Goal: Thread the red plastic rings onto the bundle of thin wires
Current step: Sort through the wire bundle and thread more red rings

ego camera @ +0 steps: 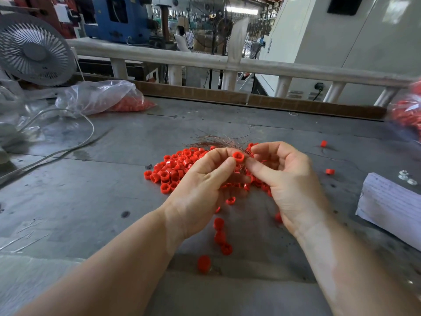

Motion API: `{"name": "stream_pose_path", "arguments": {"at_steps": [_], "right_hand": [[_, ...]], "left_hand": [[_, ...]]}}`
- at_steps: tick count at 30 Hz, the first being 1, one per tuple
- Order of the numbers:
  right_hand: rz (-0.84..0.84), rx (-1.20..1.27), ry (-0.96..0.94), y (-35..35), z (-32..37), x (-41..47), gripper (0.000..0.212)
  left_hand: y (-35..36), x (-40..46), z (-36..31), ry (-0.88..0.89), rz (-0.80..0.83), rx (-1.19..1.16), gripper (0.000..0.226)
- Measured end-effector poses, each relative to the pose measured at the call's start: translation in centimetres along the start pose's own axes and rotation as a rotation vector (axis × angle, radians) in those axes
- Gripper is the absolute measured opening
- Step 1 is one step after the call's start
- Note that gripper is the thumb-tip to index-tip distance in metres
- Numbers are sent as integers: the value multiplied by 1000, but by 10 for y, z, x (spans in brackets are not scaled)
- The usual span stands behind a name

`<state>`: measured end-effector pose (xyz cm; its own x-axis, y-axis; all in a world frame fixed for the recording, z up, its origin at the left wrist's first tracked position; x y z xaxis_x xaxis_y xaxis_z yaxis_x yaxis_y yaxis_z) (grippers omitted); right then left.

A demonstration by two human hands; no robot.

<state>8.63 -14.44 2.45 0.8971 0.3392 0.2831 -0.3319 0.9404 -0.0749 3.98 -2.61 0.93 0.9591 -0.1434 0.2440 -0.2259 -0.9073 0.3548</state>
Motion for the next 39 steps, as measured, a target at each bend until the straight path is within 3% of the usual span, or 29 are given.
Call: {"name": "stream_pose_path", "arguments": {"at_steps": [11,20,30,39], "right_hand": [[78,-161,-166,5,12,-3,29],[95,-196,-204,10,15,-5,14],[87,-260,-244,9,14,-4,20],[103,-279,-265,10,18,-4,21]], "left_hand": [[-4,3,-3,23,-62,-56,13],[-6,2,-4,4,-86,-29,15],[-5,2,-4,-31,-133,-16,13],[-4,1,-3,-15,-122,-161,13]]}}
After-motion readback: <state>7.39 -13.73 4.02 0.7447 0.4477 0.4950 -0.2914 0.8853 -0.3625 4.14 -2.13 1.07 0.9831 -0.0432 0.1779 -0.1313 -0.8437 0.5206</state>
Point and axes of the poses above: each hand's wrist, its own x-axis towards the middle knuckle, its own y-axis out of the palm, z = x × y, the point moved 5 cm from there along x, towards the middle knuckle, and after that the axes turned 10 degrees about z, right-handed, at the moved point
